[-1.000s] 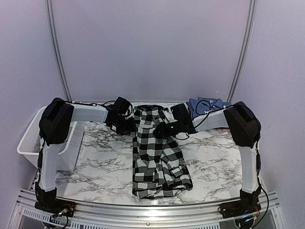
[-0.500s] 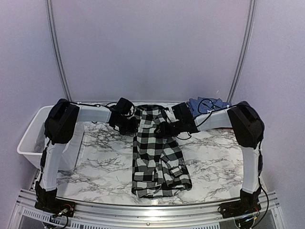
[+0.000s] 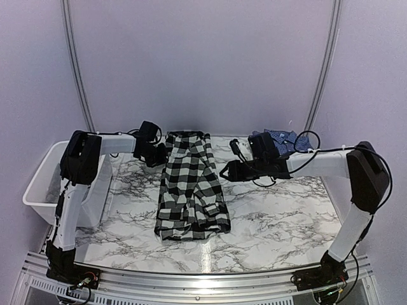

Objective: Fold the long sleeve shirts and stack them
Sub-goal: Move the rectangle-folded shirt to the center of the board.

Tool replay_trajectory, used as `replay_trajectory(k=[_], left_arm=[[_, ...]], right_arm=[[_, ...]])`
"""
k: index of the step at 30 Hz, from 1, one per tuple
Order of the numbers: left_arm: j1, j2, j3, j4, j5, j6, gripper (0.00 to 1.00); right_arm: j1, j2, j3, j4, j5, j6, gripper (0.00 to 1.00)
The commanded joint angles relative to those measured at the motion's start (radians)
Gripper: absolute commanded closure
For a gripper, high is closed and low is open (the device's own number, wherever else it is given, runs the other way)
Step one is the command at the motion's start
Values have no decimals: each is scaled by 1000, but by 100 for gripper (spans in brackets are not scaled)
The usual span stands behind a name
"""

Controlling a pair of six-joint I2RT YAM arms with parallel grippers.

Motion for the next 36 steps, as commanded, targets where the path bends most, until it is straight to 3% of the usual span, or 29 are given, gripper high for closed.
replay_trajectory(k=[1, 5, 8, 15, 23, 29, 36], left_arm=[[9, 66, 116, -87, 33, 53, 87], [8, -27, 86, -106, 32, 67, 51], [9, -152, 0, -118, -23, 92, 43], [-11, -435, -349, -85, -35, 69, 40], [-85, -717, -791, 29, 60, 20, 40], [-151, -853, -963, 68, 101, -16, 41], [-246, -850, -1054, 105, 71, -57, 44]], right_arm=[[26, -91, -110, -27, 40, -21, 57], [35, -180, -230, 12, 39, -6, 55], [44, -207, -256, -2, 36, 0, 56], [64, -240, -291, -6, 25, 13, 55], [64, -212, -321, 35, -55, 64, 45], [64, -157, -341, 114, -137, 111, 39], [63, -102, -350, 162, -158, 150, 38]])
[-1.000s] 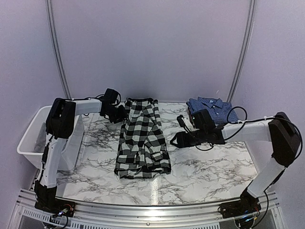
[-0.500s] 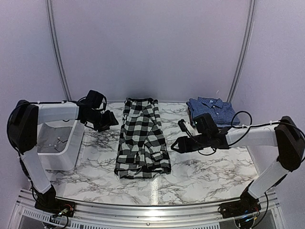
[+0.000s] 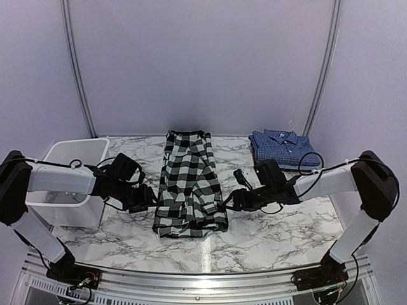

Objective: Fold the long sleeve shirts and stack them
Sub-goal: Move the rectangle-folded shirt to the center of the board, then pick up the rectangle-folded shirt from the center of the board.

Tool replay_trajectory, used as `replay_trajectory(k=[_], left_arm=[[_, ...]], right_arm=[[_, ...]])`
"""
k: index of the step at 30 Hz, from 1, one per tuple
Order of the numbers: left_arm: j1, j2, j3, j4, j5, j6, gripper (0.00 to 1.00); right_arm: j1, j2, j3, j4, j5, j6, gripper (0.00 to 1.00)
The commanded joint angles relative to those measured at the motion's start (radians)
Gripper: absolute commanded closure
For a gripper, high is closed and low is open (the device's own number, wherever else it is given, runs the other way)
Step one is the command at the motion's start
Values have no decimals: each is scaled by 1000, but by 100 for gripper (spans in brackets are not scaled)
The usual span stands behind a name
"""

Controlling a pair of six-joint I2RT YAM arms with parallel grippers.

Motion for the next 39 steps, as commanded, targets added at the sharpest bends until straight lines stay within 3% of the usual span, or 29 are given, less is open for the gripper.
replay_trajectory(k=[1, 6, 11, 18, 22, 33, 39], left_arm=[[-50, 5, -41, 46, -14, -32, 44], [-92, 29, -47, 72, -28, -62, 47], [-125, 66, -40, 88, -45, -85, 60], [-173, 95, -30, 100, -59, -123, 71], [-189, 95, -38, 99, -67, -136, 72], [-183, 38, -44, 47, -155, -127, 48], [-174, 64, -30, 59, -155, -108, 44]], right_arm=[[9, 26, -3, 53, -21, 37, 38], [8, 43, -9, 37, -1, 45, 43], [8, 51, -6, 24, -1, 38, 51], [7, 69, -7, 30, -27, 37, 50], [0, 94, -7, 51, -46, 55, 50], [-28, 112, -26, 94, -59, 103, 51], [-35, 118, -42, 138, -66, 133, 50]])
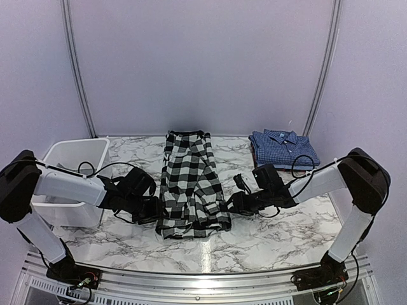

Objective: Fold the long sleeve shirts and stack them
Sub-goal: Pick up the rectangle-folded shirt from the center of the board.

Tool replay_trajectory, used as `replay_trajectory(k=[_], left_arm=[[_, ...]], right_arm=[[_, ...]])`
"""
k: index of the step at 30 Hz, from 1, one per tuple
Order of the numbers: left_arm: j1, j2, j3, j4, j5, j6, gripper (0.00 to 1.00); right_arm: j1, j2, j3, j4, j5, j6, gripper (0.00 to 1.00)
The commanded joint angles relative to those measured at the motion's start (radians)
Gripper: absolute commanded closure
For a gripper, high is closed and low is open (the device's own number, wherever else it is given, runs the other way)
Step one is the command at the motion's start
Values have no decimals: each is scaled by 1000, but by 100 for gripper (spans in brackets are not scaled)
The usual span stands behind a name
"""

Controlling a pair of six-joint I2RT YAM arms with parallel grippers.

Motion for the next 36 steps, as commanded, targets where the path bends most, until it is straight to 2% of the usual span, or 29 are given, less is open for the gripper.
replay_trajectory(k=[1, 9, 18, 22, 24, 30, 32, 36], left_arm=[[11, 14, 10, -26, -25, 22, 44], [13, 82, 17, 22, 13, 19, 56], [4, 113, 13, 56, 47, 1, 71], [-7, 115, 14, 68, 67, -13, 79], [-10, 108, 12, 68, 73, -16, 83], [-30, 81, 0, 66, 96, -18, 98], [-45, 63, -8, 61, 99, -21, 100], [-66, 7, -34, 41, 101, -26, 100]], right_arm=[[-14, 22, -25, 43, -11, 40, 51], [-22, 60, -28, 111, -44, 85, 51], [-15, 92, -29, 145, -70, 116, 57], [0, 92, -20, 140, -71, 121, 67], [0, 83, -23, 132, -66, 121, 78], [7, 43, -47, 109, -63, 119, 96], [15, 22, -60, 95, -64, 119, 100], [35, -40, -88, 60, -60, 119, 100]])
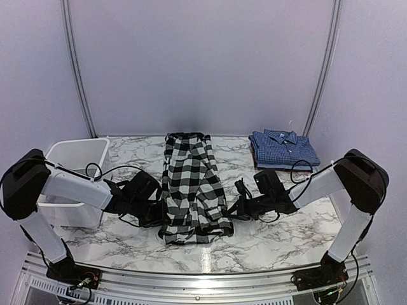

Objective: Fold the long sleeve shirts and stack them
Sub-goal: Pick up the rectangle-folded shirt from the center of the board, then fold the rectangle-folded shirt at the center of the board.

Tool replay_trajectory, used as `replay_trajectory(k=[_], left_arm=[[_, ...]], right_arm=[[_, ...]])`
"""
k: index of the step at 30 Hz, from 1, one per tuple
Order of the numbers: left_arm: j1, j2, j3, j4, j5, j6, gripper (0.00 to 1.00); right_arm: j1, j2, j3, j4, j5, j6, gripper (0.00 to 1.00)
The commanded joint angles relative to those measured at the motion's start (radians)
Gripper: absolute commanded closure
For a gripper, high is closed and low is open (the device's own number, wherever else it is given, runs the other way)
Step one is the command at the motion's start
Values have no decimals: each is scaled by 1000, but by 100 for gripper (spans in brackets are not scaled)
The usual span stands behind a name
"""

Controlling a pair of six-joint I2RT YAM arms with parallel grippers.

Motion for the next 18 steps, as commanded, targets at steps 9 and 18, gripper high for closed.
replay_trajectory(k=[9, 18], left_arm=[[-33, -153, -6, -107, 26, 1, 100], [40, -129, 139, -132, 63, 13, 100]], right_arm=[[44, -170, 19, -144, 13, 5, 100], [0, -93, 218, -194, -13, -26, 100]])
